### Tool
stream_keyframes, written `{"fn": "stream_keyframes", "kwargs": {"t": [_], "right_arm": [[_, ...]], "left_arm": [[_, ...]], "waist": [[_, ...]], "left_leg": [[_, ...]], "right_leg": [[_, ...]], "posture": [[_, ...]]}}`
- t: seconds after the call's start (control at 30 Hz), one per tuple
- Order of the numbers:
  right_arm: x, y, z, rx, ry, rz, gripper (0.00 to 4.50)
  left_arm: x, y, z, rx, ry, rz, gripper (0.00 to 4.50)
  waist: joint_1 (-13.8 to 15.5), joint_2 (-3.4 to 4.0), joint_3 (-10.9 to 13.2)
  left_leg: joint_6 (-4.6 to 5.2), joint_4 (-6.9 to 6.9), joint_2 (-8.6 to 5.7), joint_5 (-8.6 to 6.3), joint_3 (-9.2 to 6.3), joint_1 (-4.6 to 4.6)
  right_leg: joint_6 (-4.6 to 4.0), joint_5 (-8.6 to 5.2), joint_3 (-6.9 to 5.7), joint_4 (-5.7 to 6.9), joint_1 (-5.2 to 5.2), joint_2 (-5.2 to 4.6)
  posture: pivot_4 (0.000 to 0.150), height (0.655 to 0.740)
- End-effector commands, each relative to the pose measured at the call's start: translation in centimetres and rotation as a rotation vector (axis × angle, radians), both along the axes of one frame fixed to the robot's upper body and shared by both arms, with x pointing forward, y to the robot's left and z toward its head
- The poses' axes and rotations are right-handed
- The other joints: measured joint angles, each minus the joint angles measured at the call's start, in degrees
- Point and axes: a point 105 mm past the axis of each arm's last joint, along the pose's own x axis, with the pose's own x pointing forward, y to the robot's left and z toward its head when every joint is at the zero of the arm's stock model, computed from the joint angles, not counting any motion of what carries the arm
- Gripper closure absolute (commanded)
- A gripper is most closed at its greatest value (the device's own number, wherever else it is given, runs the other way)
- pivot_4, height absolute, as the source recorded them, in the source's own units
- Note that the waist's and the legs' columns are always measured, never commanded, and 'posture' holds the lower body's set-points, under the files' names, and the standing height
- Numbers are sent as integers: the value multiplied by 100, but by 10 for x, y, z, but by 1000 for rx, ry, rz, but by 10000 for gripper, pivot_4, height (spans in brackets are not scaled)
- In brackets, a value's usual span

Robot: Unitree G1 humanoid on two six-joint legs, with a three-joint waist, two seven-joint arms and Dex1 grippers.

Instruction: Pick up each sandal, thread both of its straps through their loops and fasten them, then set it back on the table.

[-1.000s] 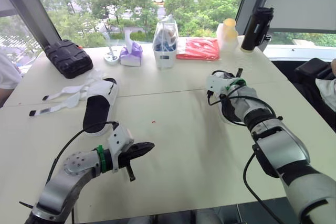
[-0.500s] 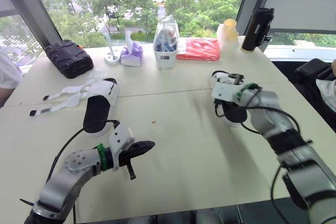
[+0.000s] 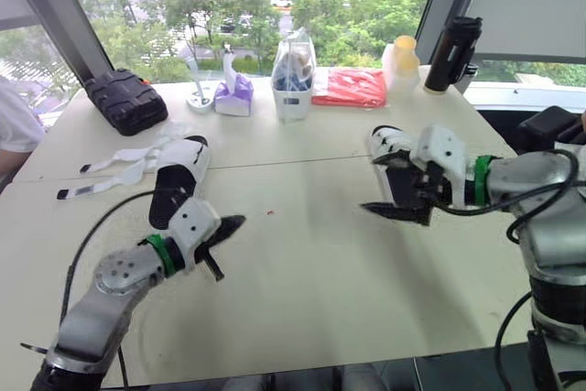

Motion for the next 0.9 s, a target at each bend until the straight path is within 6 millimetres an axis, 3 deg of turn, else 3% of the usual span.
{"fn": "stream_keyframes", "kwargs": {"t": [0.03,0.23,0.27,0.37,0.57,0.9], "right_arm": [[-9,15,3,127,125,51,662],[-3,38,-7,194,220,103,662],[-1,40,-9,186,213,97,149],[5,44,-13,179,193,85,0],[12,49,-15,175,156,77,0],[13,55,-19,175,134,66,0]], "left_arm": [[14,39,30,173,-223,213,45000],[25,85,47,466,-401,420,45000],[28,90,48,499,-418,439,42406],[35,98,44,598,-435,452,32237],[49,106,43,754,-495,456,1656],[96,110,20,822,-434,463,622]], "waist": [[-7,-5,-2],[-8,-3,-1],[-7,-3,-1],[9,-4,-1],[-9,-6,-1],[-22,-9,-2]], "left_leg": [[1,0,0,-1,0,0],[-3,-1,-2,2,3,-3],[-6,-1,-2,3,3,-4],[-7,0,-4,4,1,-8],[-22,-1,-6,12,3,-15],[-24,0,-9,14,6,-19]], "right_leg": [[0,0,0,0,0,-1],[-2,2,-1,2,-9,-1],[-2,2,-2,1,-10,-1],[-2,2,-3,1,-12,-2],[-2,2,-4,2,-22,-5],[0,3,-4,11,-32,-4]], "posture": [[1500,7400],[1500,7400],[1500,7400],[1500,7400],[1500,7400],[1500,7400]]}}
